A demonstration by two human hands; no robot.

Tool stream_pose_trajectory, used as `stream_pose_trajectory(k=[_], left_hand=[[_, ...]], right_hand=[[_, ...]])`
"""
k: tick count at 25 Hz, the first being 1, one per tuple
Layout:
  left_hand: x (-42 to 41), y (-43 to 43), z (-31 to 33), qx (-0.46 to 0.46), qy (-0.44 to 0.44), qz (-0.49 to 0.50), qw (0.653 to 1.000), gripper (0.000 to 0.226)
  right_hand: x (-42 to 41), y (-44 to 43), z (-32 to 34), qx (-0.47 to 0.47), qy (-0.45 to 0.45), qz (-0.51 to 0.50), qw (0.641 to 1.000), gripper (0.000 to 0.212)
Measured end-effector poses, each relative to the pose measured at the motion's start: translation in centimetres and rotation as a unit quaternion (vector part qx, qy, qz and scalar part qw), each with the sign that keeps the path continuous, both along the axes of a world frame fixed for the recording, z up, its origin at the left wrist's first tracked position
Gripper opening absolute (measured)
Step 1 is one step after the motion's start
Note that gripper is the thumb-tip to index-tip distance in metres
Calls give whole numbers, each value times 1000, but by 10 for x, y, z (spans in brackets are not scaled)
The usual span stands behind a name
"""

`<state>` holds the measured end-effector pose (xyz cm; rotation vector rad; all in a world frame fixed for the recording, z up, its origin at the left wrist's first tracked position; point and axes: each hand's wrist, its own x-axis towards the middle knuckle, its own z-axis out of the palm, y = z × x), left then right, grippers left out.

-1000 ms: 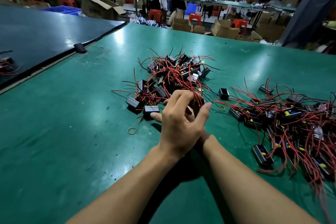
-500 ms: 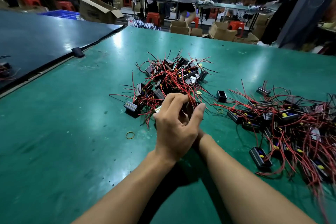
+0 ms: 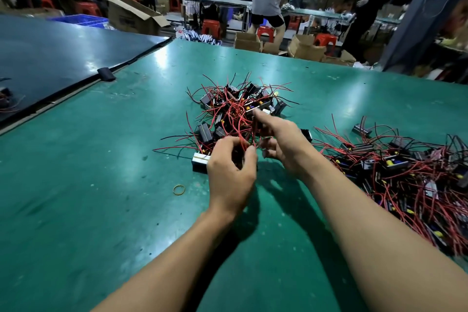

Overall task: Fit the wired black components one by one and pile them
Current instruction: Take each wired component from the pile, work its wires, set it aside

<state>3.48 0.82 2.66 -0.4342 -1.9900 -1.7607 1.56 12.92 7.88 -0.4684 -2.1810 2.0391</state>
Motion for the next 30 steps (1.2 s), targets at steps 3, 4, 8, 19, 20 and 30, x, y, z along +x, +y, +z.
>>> stream_pose_trajectory(k=[3,4,8,19,20,30], left_hand=[[-24,-6,-12,-41,-113,11,993,3],[-27,-7,-13,-53,-120,10,991,4],[-30,-10,-8,-49,-111,4,993,3],[-32,-13,-11,-150,-68,-59,985,7],[-33,-13,-11,-154,-64,-58,984,10],[-21,-11,-13,-390,14,-122,913,23]], right_hand=[[3,0,15,38,15,-50,998,38],[5,-1,19,60,33,-57,996,39],[20,1,30,51,176,-123,975,33],[96,13,0,-168,279,-181,928,20],[99,15,-1,-183,238,-143,943,27],[120,19,-48,-38,-16,-77,996,30]])
